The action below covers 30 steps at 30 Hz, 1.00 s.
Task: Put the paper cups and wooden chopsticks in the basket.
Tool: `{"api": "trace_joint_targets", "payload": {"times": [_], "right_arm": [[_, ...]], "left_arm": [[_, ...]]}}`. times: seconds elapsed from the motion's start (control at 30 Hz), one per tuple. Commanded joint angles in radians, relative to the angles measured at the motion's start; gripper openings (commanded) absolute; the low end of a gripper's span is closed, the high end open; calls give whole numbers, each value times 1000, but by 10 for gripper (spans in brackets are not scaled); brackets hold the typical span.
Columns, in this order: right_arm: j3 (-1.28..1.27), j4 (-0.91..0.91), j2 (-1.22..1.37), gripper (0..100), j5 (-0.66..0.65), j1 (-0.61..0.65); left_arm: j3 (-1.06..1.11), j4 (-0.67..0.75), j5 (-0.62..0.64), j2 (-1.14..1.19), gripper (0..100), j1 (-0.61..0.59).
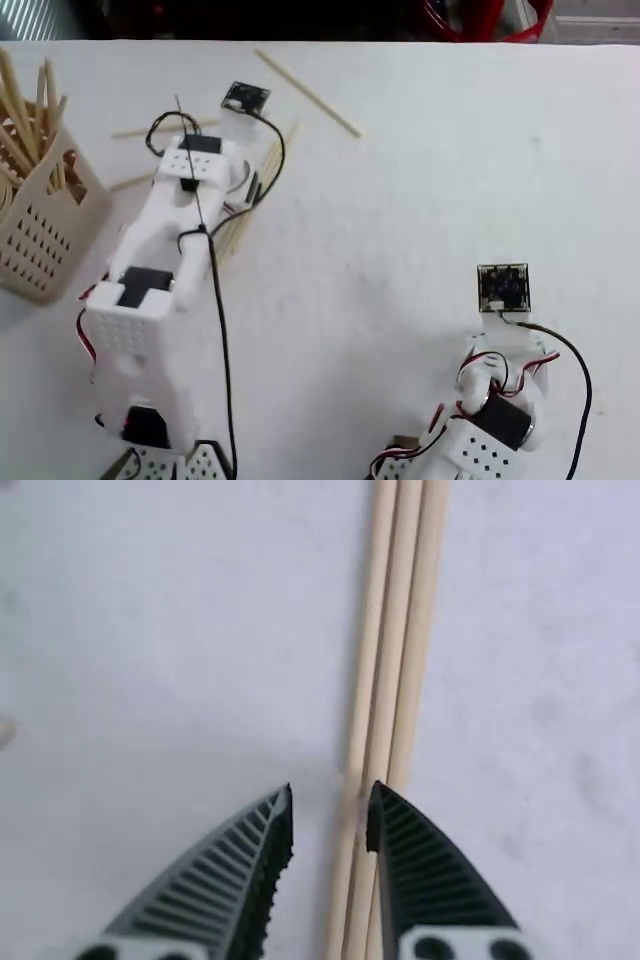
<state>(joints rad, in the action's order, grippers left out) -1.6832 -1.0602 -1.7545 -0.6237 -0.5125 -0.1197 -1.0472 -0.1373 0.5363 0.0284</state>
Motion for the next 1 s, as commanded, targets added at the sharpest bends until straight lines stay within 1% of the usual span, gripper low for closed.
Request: {"api": "trace_joint_targets", "payload": {"times": [0.0,0.07,0.17,0.23,0.47,0.53,0.6,0.73,0.77,0.87,0.97], "right_arm": [[-9,-5,-1,45,2,-10],[-9,-5,-1,45,2,-10],[-9,-5,-1,45,2,-10],[-9,-5,-1,45,2,-10],[-9,-5,-1,45,2,-10],[-9,-5,-1,45,2,-10],[-9,-5,-1,45,2,-10],[-9,-5,-1,45,2,-10],[-9,-5,-1,45,2,-10],[-9,-5,-1,45,2,-10],[-9,-5,-1,45,2,-10]], "left_arm": [[14,26,-9,-62,132,1],[14,25,-11,-41,132,24],[12,26,-66,8,130,64],[2,21,-77,30,129,82],[-138,-80,-75,111,128,62],[-207,-138,-69,148,128,54],[-293,-209,-26,202,122,44],[-502,-361,-12,325,27,33],[-548,-394,-12,352,18,31],[-658,-468,-28,410,21,35],[-715,-503,-49,420,21,35]]}}
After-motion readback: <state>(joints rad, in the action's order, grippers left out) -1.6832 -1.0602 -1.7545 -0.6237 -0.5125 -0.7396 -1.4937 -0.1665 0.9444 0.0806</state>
